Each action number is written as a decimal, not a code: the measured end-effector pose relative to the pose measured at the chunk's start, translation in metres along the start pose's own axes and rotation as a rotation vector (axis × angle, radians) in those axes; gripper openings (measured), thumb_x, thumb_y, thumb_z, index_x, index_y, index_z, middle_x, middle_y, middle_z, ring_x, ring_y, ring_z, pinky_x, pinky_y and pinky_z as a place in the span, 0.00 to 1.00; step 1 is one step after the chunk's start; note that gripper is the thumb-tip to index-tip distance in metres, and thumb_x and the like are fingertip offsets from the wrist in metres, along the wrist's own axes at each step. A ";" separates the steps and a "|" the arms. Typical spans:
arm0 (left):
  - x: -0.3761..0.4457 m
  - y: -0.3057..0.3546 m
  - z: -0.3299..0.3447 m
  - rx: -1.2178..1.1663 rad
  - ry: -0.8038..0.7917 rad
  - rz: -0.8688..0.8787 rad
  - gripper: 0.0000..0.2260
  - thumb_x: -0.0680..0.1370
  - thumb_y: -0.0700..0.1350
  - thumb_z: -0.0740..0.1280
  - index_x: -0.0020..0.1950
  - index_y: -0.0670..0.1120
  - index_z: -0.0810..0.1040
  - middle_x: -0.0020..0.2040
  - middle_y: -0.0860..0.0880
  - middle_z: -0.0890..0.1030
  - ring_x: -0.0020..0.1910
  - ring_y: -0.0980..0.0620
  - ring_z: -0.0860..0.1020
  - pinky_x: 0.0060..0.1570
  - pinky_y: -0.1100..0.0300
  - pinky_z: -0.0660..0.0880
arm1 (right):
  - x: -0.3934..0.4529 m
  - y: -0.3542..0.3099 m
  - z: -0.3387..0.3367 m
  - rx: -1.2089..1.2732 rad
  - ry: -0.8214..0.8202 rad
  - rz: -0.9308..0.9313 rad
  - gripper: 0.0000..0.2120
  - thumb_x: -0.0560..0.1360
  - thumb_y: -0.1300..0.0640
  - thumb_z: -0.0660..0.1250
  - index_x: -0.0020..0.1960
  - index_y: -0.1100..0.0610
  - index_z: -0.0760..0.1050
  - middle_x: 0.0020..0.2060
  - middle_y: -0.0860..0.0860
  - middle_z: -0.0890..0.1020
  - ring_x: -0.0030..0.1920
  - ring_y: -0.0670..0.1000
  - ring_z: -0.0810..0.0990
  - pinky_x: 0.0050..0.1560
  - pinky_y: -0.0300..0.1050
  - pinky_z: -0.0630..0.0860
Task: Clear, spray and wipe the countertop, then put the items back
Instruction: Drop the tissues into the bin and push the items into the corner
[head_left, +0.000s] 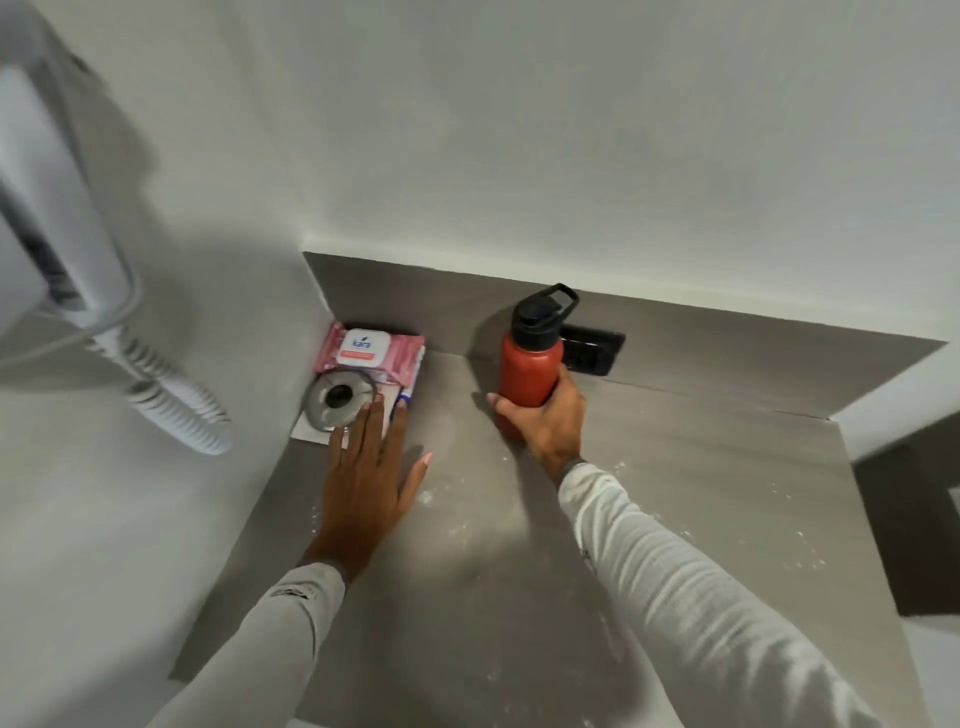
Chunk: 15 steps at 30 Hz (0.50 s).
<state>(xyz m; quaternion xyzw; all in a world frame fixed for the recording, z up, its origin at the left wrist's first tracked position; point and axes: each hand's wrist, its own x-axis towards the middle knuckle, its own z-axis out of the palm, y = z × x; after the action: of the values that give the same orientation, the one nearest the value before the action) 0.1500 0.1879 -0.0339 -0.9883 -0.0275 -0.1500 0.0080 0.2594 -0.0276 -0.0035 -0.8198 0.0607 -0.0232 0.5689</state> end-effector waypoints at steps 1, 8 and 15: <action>-0.001 -0.011 0.001 0.010 0.036 -0.004 0.30 0.82 0.59 0.59 0.77 0.43 0.64 0.75 0.38 0.68 0.73 0.38 0.68 0.69 0.42 0.66 | 0.001 -0.005 0.016 -0.008 -0.012 0.007 0.40 0.56 0.40 0.84 0.63 0.53 0.76 0.49 0.48 0.84 0.45 0.49 0.84 0.53 0.42 0.82; 0.014 -0.064 0.010 0.094 0.010 -0.045 0.28 0.81 0.58 0.56 0.76 0.43 0.66 0.72 0.36 0.71 0.68 0.36 0.72 0.65 0.42 0.68 | 0.012 -0.037 0.086 -0.124 -0.098 -0.001 0.43 0.59 0.39 0.84 0.68 0.53 0.73 0.57 0.54 0.84 0.54 0.57 0.84 0.59 0.55 0.80; 0.026 -0.077 0.024 -0.003 -0.028 0.016 0.22 0.80 0.46 0.63 0.74 0.44 0.69 0.72 0.35 0.71 0.70 0.36 0.70 0.66 0.41 0.69 | 0.019 -0.041 0.109 -0.098 -0.081 -0.002 0.41 0.62 0.53 0.85 0.68 0.59 0.71 0.58 0.56 0.83 0.55 0.56 0.82 0.60 0.50 0.78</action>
<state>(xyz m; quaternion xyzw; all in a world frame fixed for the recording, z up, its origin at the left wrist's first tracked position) 0.1773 0.2666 -0.0490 -0.9905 -0.0194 -0.1362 0.0075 0.2935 0.0857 -0.0039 -0.8471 0.0377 0.0125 0.5300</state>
